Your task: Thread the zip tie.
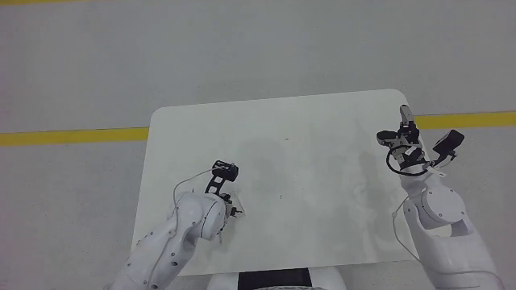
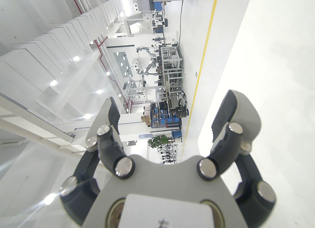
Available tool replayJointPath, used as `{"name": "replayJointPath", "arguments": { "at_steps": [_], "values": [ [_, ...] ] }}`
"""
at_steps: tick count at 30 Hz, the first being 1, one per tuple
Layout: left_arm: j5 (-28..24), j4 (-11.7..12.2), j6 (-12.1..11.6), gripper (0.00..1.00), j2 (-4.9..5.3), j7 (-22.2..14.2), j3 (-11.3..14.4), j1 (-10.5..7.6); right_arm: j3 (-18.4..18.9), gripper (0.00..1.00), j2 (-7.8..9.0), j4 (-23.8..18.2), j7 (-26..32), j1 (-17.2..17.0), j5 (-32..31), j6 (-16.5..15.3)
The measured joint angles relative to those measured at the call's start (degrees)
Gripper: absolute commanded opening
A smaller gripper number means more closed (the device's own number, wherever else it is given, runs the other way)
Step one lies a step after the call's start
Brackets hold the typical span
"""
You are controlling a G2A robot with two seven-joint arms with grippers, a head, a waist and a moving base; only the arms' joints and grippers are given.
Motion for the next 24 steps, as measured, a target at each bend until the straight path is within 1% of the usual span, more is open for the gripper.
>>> {"name": "replayJointPath", "arguments": {
  "at_steps": [6,10,14,18,24],
  "values": [
    [-1.95,-2.13,-0.96,0.0,0.33,2.02,-1.99,1.73,0.0,1.0,0.0,0.0,0.0,0.0,0.0,0.0],
    [-3.61,-3.97,-1.72,0.0,0.68,3.41,-4.0,3.37,0.0,1.0,0.0,0.0,0.0,0.0,0.0,0.0],
    [-4.08,-5.34,-2.27,0.0,1.01,4.52,-5.61,4.79,0.0,1.0,0.0,0.0,0.0,0.0,0.0,0.0],
    [-4.82,-7.2,-2.72,0.0,1.29,6.44,-7.16,6.31,0.0,1.0,0.0,0.0,0.0,0.0,0.0,0.0],
    [-6.24,-9.76,-4.02,0.0,1.77,8.52,-9.71,8.72,0.0,1.0,0.0,0.0,0.0,0.0,0.0,0.0]
  ]
}}
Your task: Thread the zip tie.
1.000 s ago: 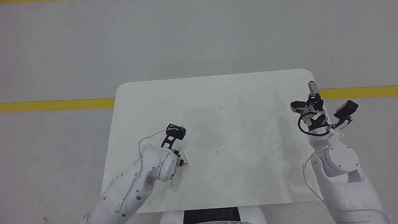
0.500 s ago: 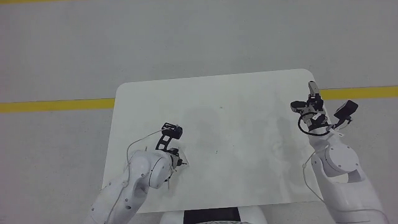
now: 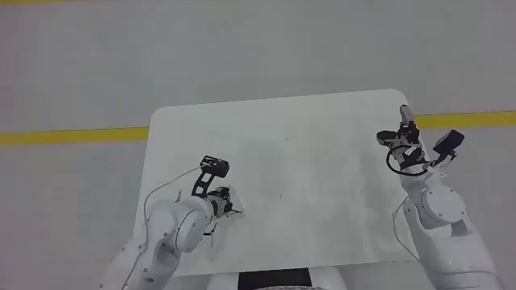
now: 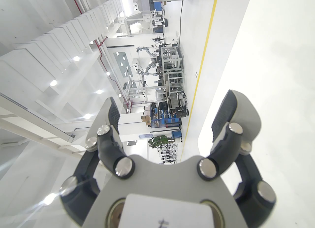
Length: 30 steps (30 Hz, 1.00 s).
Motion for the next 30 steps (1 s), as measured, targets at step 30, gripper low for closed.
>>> {"name": "replayJointPath", "arguments": {
  "at_steps": [30],
  "values": [
    [-3.49,-3.51,-2.55,0.0,0.7,0.77,-3.29,3.33,0.0,1.0,0.0,0.0,0.0,0.0,0.0,0.0]
  ]
}}
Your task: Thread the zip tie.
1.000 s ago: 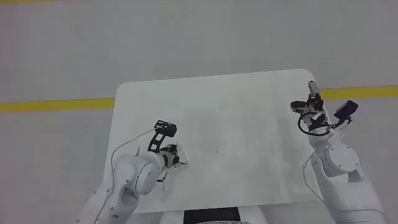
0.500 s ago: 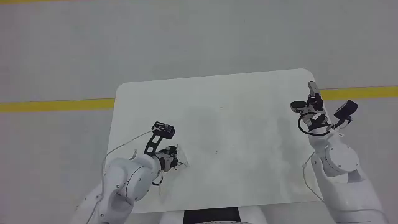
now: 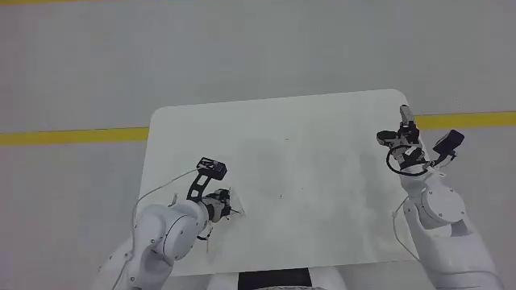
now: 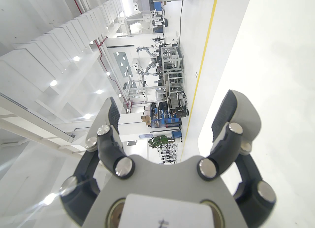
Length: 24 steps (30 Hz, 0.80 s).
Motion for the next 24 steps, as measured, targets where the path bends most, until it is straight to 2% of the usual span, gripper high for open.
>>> {"name": "replayJointPath", "arguments": {
  "at_steps": [8,11,13,19,24],
  "values": [
    [-0.24,0.23,0.01,0.0,-0.02,0.47,-0.09,0.0,0.0,1.0,0.0,0.0,0.0,0.0,0.0,0.0],
    [-2.68,0.81,0.4,0.0,-0.05,5.08,-1.53,0.82,0.0,1.0,0.0,0.0,0.0,0.0,0.0,0.0],
    [-5.37,0.56,0.23,0.0,0.04,7.48,-3.29,2.08,0.0,1.0,0.0,0.0,0.0,0.0,0.0,0.0],
    [-15.52,0.52,-0.42,0.0,0.4,10.12,-10.18,5.36,0.0,1.0,0.0,0.0,0.0,0.0,0.0,0.0],
    [-22.11,0.53,-0.88,0.0,0.85,7.22,-15.22,6.67,0.0,1.0,0.0,0.0,0.0,0.0,0.0,0.0]
  ]
}}
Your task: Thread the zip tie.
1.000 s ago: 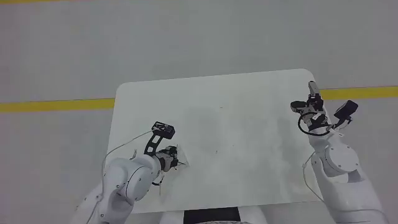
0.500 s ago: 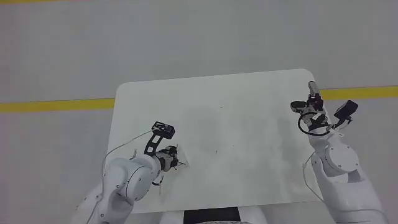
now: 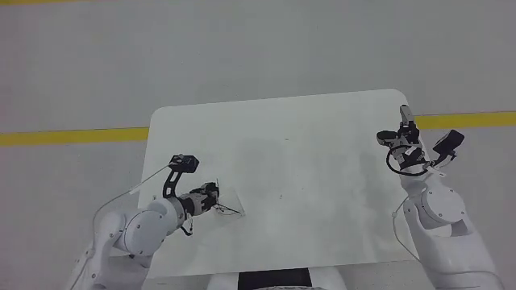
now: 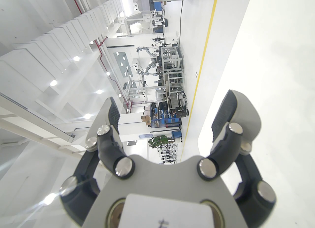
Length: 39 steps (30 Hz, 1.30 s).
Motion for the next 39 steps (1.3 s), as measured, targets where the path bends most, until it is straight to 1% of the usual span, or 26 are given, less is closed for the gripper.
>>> {"name": "replayJointPath", "arguments": {
  "at_steps": [3,6,7,15,18,19,20,26,30,31,33,34,36,37,39],
  "values": [
    [-1.45,0.05,1.57,0.0,0.3,-3.39,-2.08,-0.5,0.0,1.0,0.0,0.0,0.0,0.0,0.0,0.0],
    [-2.38,0.1,4.32,0.0,0.47,-5.56,-3.23,-1.49,0.0,1.0,0.0,0.0,0.0,0.0,0.0,0.0],
    [-1.89,-0.11,4.71,0.0,0.52,-5.61,-3.4,-1.77,0.0,1.0,0.0,0.0,0.0,0.0,0.0,0.0],
    [-1.66,0.03,4.71,0.0,0.51,-5.24,-3.34,-1.83,0.0,1.0,0.0,0.0,0.0,0.0,0.0,0.0],
    [-3.27,1.7,6.96,0.0,0.35,-3.64,-2.81,-2.81,0.0,1.0,0.0,0.0,0.0,0.0,0.0,0.0],
    [-4.57,2.28,8.2,0.0,0.27,-3.91,-2.74,-3.54,0.0,1.0,0.0,0.0,0.0,0.0,0.0,0.0],
    [-5.68,2.83,8.7,0.0,0.21,-4.28,-2.92,-4.16,0.0,1.0,0.0,0.0,0.0,0.0,0.0,0.0],
    [-11.54,7.54,8.46,0.0,-0.58,-7.8,-5.68,-8.41,0.0,1.0,0.0,0.0,0.0,0.0,0.0,0.0],
    [-10.94,10.07,8.47,0.0,-1.21,-11.31,-6.64,-12.37,0.0,1.0,0.0,0.0,0.0,0.0,0.0,0.0],
    [-10.56,10.78,8.47,0.0,-1.44,-12.78,-6.78,-13.75,0.0,1.0,0.0,0.0,0.0,0.0,0.0,0.0],
    [-9.9,11.79,8.47,0.0,-1.84,-14.6,-6.87,-15.78,0.0,1.0,0.0,0.0,0.0,0.0,0.0,0.0],
    [-9.84,12.43,8.47,0.0,-2.17,-15.58,-6.81,-17.09,0.0,1.0,0.0,0.0,0.0,0.0,0.0,0.0],
    [-9.91,13.31,8.48,0.0,-2.73,-16.21,-6.58,-18.91,0.0,1.0,0.0,0.0,0.0,0.0,0.0,0.0],
    [-10.43,13.94,8.48,0.0,-3.16,-16.04,-6.26,-19.97,0.0,1.0,0.0,0.0,0.0,0.0,0.0,0.0],
    [-12.05,15.57,8.48,0.0,-3.87,-15.34,-5.74,-21.37,0.0,1.0,0.0,0.0,0.0,0.0,0.0,0.0]
  ]
}}
